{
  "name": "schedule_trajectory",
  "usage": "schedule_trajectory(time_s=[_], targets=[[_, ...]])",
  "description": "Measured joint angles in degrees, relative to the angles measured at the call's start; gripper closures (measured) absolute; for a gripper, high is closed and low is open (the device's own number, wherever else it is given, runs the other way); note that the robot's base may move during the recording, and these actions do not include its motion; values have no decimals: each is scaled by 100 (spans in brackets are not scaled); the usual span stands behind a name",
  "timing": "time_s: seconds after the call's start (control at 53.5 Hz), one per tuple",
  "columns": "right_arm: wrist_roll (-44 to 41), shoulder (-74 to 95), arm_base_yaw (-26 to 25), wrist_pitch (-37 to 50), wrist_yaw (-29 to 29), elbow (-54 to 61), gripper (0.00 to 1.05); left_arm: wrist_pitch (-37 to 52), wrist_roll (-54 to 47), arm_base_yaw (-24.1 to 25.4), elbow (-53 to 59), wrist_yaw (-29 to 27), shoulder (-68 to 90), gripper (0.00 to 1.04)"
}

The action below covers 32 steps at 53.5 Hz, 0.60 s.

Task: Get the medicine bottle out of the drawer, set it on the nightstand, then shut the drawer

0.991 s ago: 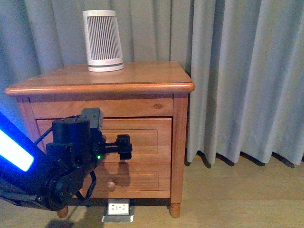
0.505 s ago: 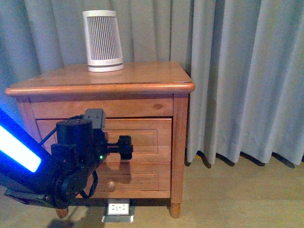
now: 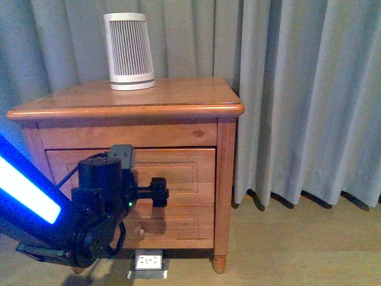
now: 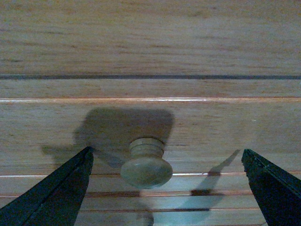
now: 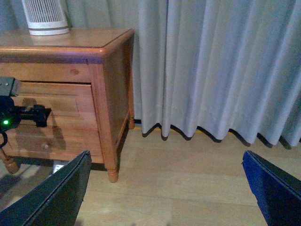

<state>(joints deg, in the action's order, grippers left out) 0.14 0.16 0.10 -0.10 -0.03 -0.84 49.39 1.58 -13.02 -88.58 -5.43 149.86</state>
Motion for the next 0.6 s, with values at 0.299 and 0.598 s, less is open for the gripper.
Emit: schedule_trajectory(time_s=[0.299,0.598], targets=[[2,0,0,0,0,0,7,26,-28,20,-2,-68,0,16],[2,0,0,0,0,0,7,153,-61,63,0,-184,0,61]])
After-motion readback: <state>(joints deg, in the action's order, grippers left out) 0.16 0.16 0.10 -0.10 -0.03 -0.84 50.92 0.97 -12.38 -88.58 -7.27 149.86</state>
